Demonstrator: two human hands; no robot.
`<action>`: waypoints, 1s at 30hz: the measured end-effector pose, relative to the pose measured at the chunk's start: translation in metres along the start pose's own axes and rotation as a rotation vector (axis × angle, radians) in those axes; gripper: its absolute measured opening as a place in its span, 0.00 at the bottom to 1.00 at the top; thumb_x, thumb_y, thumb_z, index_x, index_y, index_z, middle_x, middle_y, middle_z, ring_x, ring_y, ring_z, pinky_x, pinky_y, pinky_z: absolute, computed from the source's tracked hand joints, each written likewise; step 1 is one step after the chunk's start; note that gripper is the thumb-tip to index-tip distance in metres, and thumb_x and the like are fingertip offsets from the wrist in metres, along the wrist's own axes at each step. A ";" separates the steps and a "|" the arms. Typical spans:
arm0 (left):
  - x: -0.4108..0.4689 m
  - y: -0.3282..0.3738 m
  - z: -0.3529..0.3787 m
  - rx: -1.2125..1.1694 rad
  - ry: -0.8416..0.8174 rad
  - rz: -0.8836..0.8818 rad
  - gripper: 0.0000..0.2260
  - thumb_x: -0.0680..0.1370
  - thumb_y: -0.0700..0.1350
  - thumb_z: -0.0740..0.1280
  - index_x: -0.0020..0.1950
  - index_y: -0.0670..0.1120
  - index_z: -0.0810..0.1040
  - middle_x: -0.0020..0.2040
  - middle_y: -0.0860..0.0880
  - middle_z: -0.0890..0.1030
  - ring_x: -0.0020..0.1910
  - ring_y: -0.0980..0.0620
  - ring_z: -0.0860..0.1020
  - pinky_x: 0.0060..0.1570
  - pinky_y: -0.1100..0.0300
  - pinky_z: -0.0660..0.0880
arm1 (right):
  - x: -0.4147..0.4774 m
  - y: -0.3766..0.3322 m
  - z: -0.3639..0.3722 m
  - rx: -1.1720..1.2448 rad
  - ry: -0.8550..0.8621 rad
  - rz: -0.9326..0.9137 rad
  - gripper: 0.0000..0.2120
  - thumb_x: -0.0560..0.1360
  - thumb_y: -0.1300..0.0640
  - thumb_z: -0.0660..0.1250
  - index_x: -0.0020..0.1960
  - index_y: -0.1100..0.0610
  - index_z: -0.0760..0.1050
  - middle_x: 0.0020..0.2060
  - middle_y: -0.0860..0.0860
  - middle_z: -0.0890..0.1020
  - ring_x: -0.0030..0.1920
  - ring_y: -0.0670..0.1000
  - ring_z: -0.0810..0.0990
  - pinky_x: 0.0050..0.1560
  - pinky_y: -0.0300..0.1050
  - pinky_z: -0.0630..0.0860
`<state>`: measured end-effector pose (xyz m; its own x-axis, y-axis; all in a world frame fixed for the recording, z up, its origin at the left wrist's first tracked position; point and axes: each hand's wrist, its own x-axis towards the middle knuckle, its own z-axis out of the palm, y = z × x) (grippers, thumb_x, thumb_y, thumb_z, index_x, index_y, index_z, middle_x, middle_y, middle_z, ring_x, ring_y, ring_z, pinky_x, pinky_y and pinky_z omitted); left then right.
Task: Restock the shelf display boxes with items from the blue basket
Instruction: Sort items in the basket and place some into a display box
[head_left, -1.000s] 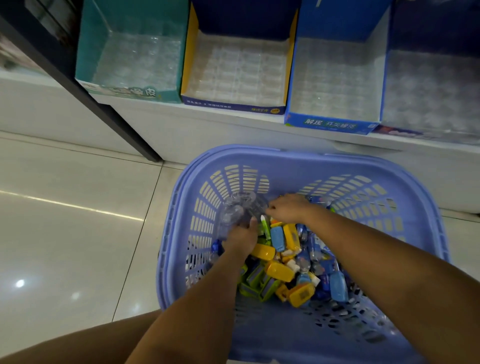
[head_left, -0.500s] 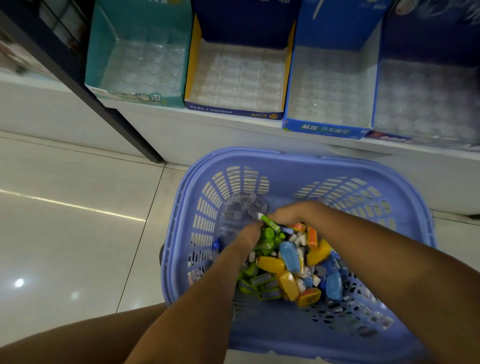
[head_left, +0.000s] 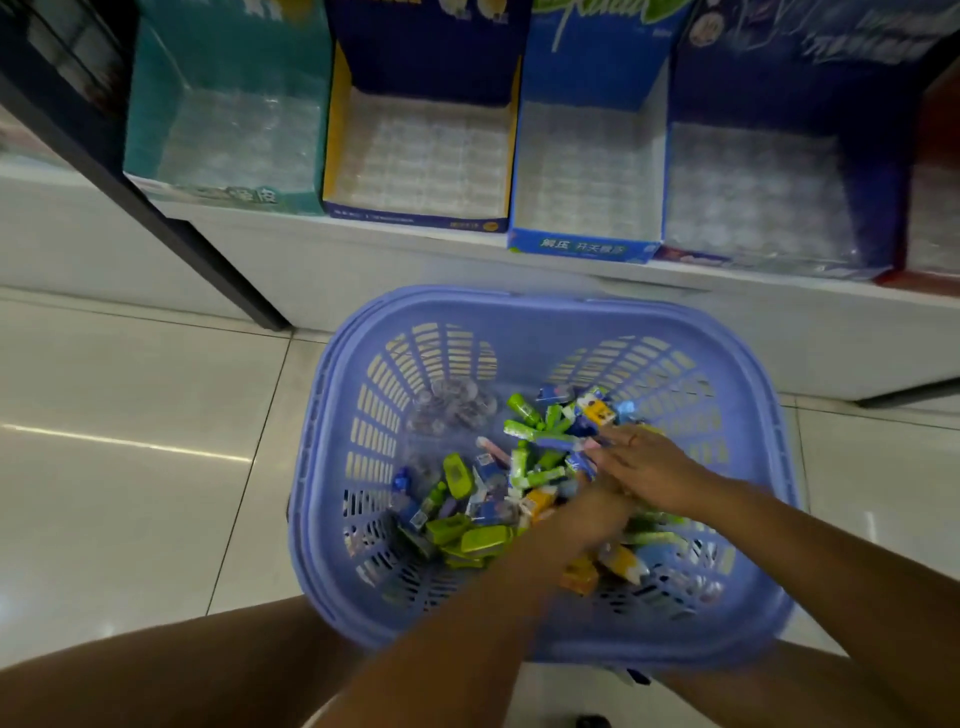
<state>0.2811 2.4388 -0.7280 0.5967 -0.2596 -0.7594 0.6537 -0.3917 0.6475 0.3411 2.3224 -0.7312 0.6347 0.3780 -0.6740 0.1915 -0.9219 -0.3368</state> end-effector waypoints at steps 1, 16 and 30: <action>-0.005 -0.003 -0.010 -0.140 -0.007 -0.019 0.17 0.81 0.38 0.57 0.69 0.37 0.70 0.71 0.35 0.68 0.70 0.40 0.67 0.70 0.50 0.63 | 0.002 0.000 0.002 -0.068 -0.016 0.008 0.21 0.82 0.43 0.48 0.74 0.44 0.61 0.76 0.49 0.57 0.76 0.53 0.55 0.75 0.53 0.53; 0.017 -0.088 -0.146 0.509 0.572 -0.332 0.16 0.82 0.38 0.56 0.70 0.36 0.64 0.67 0.38 0.69 0.65 0.41 0.70 0.60 0.54 0.70 | 0.085 -0.110 0.047 -0.224 -0.052 -0.356 0.23 0.78 0.50 0.61 0.71 0.54 0.65 0.69 0.54 0.68 0.67 0.57 0.65 0.66 0.50 0.66; 0.007 -0.109 -0.125 0.739 0.351 -0.493 0.16 0.80 0.47 0.57 0.63 0.39 0.73 0.62 0.40 0.75 0.60 0.43 0.74 0.59 0.54 0.69 | 0.115 -0.136 0.067 -0.344 -0.057 -0.301 0.16 0.78 0.48 0.57 0.57 0.55 0.77 0.57 0.57 0.80 0.58 0.58 0.77 0.53 0.49 0.72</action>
<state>0.2725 2.5899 -0.7957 0.5167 0.3160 -0.7958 0.4813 -0.8759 -0.0353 0.3379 2.4969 -0.8066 0.4724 0.6286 -0.6179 0.6045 -0.7412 -0.2919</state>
